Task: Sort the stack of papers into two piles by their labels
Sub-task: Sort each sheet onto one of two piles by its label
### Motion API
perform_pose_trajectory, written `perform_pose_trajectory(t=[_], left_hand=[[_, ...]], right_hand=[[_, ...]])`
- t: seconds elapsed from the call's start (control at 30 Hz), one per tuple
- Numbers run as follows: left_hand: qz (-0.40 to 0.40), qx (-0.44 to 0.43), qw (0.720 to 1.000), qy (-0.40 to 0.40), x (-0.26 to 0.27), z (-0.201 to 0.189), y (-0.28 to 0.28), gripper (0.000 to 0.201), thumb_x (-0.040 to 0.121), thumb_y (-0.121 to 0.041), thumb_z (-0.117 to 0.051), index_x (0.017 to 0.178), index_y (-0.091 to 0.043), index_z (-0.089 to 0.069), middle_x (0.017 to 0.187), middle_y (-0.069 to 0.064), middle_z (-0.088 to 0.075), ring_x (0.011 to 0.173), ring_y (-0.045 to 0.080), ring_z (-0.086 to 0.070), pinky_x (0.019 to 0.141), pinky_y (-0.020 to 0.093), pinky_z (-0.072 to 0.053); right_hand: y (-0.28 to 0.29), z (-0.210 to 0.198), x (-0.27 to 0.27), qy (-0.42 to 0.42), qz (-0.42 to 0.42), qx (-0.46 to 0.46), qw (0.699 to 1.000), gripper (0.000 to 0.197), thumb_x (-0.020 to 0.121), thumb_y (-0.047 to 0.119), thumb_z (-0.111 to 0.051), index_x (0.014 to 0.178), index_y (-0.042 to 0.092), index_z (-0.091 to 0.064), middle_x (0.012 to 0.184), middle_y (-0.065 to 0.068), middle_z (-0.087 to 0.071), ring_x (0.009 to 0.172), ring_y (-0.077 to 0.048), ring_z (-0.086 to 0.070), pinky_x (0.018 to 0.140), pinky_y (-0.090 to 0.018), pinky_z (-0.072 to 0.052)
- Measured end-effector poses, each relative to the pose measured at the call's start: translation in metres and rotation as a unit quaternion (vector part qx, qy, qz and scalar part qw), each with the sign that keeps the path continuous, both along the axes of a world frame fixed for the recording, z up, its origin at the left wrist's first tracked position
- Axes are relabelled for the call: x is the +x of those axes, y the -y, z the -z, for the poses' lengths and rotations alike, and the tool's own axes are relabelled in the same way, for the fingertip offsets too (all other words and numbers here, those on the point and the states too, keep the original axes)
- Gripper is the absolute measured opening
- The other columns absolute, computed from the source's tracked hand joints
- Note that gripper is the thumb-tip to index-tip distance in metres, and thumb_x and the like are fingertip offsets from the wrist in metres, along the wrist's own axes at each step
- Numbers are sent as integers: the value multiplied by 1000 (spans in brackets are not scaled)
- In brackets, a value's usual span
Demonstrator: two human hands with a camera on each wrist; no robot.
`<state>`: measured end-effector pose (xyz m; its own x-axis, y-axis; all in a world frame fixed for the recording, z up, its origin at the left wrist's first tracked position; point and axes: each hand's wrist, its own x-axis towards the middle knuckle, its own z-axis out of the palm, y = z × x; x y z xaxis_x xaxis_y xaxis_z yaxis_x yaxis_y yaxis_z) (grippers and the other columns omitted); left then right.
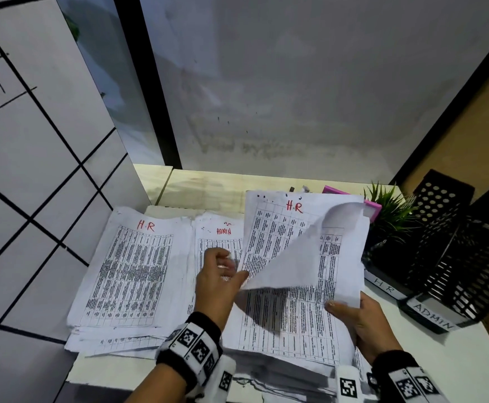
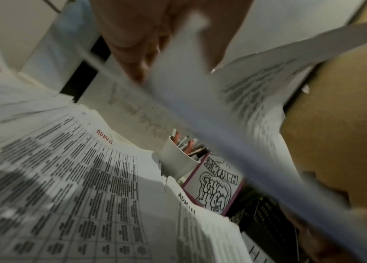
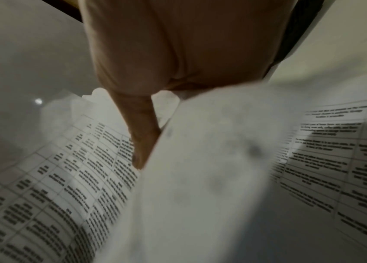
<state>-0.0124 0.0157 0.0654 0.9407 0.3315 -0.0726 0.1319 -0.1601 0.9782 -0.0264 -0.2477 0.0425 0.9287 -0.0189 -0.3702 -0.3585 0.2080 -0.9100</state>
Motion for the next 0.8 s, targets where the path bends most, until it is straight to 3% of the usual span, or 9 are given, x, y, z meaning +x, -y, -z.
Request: perform_pose_trajectory(t=[0.13,0.27,0.4,0.5,0.57,0.67,0.73,0.77,0.8], left_hand=[[-3,-2,1000,19,-4,3,-3,36,77,9,-66,93,-23,-63,76,-1,-67,72,12,-61,65,22,-51],[58,141,981,117,-11,9,-9,30,85,-2,-65,97,-29,-68,82,-14,-68,76,3,-65,67,23,-55],[108,228,941,226,-16,11,-13,14,87,-18,-58,94,-15,-70,89,-7,-63,82,8,-60,70,25,-51],[101,205,948,220,-20,11,-11,15,88,-10,-56,95,-21,-63,92,-9,-63,88,8,-61,73,27,-53],[100,157,963,193,-26,7,-9,13,92,-18,-54,99,-27,-58,93,-12,-64,89,7,-63,71,21,-53],[97,79,980,157,-36,-5,-4,20,88,-32,-64,101,-27,-50,97,-7,-67,91,6,-65,71,13,-51],[103,60,985,127,-40,-6,-4,34,82,-16,-74,97,-26,-45,95,-5,-66,84,5,-67,66,11,-51],[98,84,984,126,-41,-2,-8,39,81,-9,-74,94,-31,-44,91,-6,-66,79,6,-67,63,11,-50],[87,121,980,132,-43,1,-12,44,81,-3,-72,90,-36,-44,89,-6,-66,77,8,-66,61,12,-49]], right_hand=[[0,2,1,-3,-1,6,1000,81,30,21,-93,99,-8,-63,83,-17,-75,70,-23,-72,59,-26,-56],[-2,6,2,-3,-1,8,1000,101,14,38,-98,100,-5,-66,91,-21,-74,76,-28,-73,62,-30,-57],[-5,5,2,3,-13,13,1000,78,33,23,-97,100,-4,-67,94,-24,-73,77,-32,-72,61,-33,-57],[-7,1,3,-5,-8,6,1000,33,66,-3,-79,96,-7,-66,87,-23,-72,64,-27,-71,52,-26,-54],[-7,0,3,-14,5,-6,1000,25,75,-18,-63,97,-9,-66,84,-22,-73,63,-26,-70,51,-26,-54],[-9,4,5,-19,-1,-3,1000,42,61,-1,-81,99,-10,-64,88,-25,-73,70,-30,-71,59,-31,-58],[-11,10,6,-20,-14,-14,1000,72,38,21,-96,96,-9,-64,86,-23,-72,73,-29,-70,63,-32,-58],[-15,10,6,-20,-16,-19,999,77,36,26,-97,98,-7,-65,89,-22,-73,76,-29,-70,65,-31,-59],[-19,10,6,-20,-23,-18,999,69,45,23,-95,101,-5,-66,94,-19,-74,81,-28,-72,67,-30,-58]])
